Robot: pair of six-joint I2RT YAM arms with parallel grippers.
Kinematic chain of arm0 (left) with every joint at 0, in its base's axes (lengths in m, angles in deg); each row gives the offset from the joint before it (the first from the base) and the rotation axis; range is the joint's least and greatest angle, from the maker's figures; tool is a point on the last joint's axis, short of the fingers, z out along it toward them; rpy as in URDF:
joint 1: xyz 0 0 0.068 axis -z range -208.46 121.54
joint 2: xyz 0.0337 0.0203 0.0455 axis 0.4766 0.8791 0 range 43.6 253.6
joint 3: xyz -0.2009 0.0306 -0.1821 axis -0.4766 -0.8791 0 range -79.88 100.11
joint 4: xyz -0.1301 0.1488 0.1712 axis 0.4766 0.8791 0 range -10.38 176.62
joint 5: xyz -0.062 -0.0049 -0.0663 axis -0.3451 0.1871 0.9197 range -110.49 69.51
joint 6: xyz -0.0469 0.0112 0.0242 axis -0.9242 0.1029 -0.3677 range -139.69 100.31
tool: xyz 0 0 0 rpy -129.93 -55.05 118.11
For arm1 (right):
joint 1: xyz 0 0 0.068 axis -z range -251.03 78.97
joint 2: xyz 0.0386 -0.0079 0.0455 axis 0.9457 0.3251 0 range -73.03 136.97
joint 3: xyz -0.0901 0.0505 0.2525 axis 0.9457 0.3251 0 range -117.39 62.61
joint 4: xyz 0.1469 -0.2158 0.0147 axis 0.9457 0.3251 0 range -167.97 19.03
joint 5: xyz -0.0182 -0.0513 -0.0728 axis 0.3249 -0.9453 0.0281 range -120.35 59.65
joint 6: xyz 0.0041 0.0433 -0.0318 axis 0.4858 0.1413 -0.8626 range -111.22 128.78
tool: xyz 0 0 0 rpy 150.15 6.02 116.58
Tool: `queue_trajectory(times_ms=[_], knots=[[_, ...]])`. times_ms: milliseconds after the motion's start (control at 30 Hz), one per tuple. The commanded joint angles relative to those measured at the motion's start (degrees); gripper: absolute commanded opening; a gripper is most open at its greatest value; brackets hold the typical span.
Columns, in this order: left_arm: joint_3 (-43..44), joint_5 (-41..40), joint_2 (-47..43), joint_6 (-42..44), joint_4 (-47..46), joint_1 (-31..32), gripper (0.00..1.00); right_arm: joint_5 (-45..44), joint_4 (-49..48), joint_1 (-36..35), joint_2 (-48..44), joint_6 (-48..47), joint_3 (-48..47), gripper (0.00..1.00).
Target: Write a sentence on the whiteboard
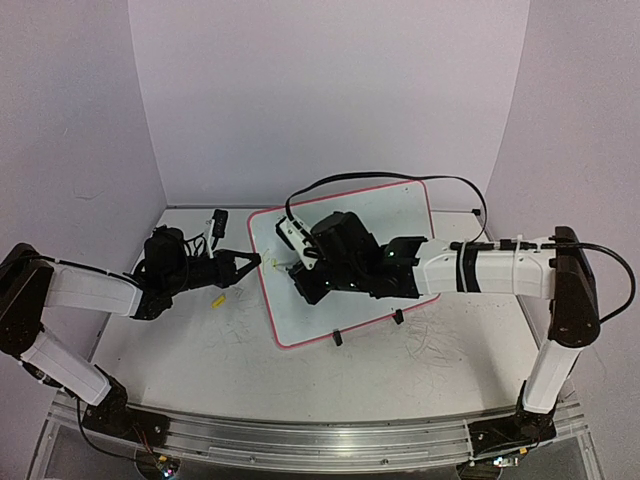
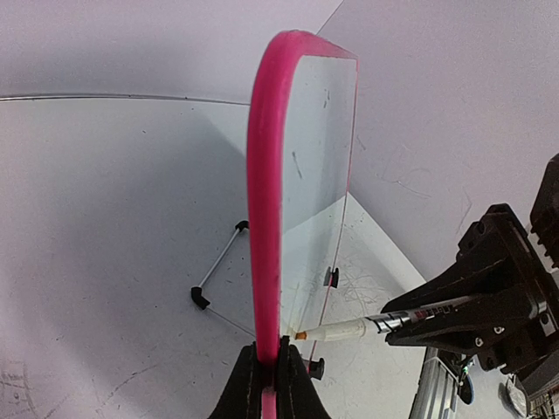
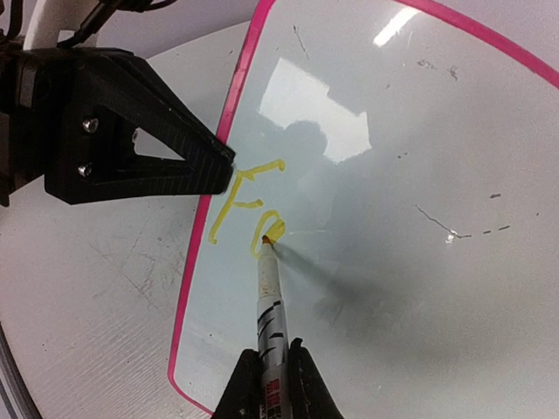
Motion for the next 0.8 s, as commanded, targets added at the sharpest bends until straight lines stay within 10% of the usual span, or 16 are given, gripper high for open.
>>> queue_trajectory(times_ms=[0,767], knots=[[0.60,1.55,-2.23,1.41,-2.07,0.22,0.00,-1.28,0.74,0.40,-1.69,1.80,1.38,0.00],[0.96,1.76,-2.41,1.14,-1.76,0.22,0.00,0.29,-5.75,1.11,-7.88,0.48,4.33,0.00]])
